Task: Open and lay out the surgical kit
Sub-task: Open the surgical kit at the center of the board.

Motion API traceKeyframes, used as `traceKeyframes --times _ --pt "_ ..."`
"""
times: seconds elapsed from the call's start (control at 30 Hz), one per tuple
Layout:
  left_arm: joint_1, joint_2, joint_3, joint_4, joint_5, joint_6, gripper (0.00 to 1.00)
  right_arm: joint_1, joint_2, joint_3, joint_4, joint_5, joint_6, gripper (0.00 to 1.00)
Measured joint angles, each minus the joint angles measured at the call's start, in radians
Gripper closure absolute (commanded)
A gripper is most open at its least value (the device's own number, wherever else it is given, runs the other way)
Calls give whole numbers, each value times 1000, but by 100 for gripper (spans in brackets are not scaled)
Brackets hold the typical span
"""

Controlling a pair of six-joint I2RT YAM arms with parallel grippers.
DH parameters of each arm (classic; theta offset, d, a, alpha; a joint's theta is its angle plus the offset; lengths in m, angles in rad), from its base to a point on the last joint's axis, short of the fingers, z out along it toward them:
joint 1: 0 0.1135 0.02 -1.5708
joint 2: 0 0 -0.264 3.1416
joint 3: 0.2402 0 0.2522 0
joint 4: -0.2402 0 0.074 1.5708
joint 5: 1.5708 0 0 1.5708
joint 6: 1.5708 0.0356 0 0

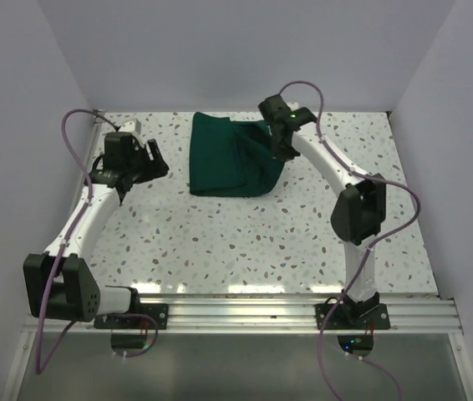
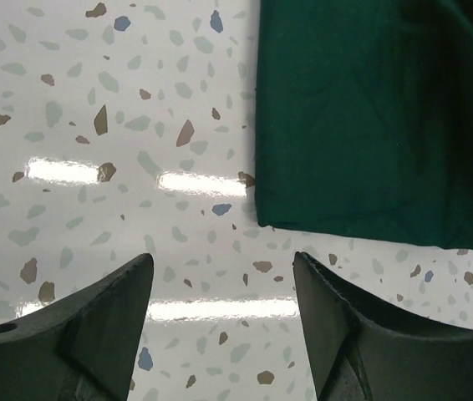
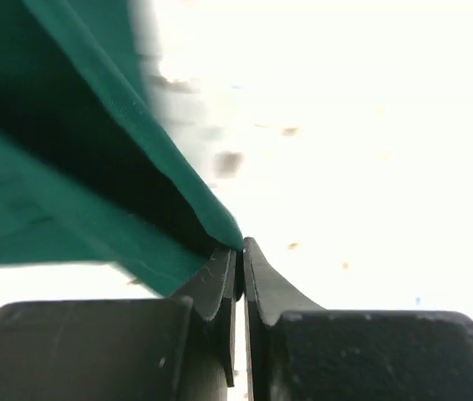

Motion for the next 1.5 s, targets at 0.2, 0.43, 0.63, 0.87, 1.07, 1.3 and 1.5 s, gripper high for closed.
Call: traceKeyframes --times 0.2,0.43,0.63,0.87,1.07,1.3,1.5 --pt "-90 147 76 45 -1 12 29 -162 -96 -298 17 69 13 1" --pt "-294 493 281 36 -41 30 34 -204 -93 -428 -6 96 8 2" --pt "-461 773 619 -35 -109 34 34 -235 -94 -365 -32 121 20 2" --pt "-559 911 839 -105 -180 48 39 -270 -134 -256 -49 121 36 2" --pt "-544 913 764 -157 -275 48 47 -272 -143 -200 -51 109 38 1" --pt "-539 914 750 -187 -355 48 52 -272 -126 -165 -54 89 38 2" --pt "-540 928 750 -183 -354 55 52 -272 -95 -134 -58 83 38 2"
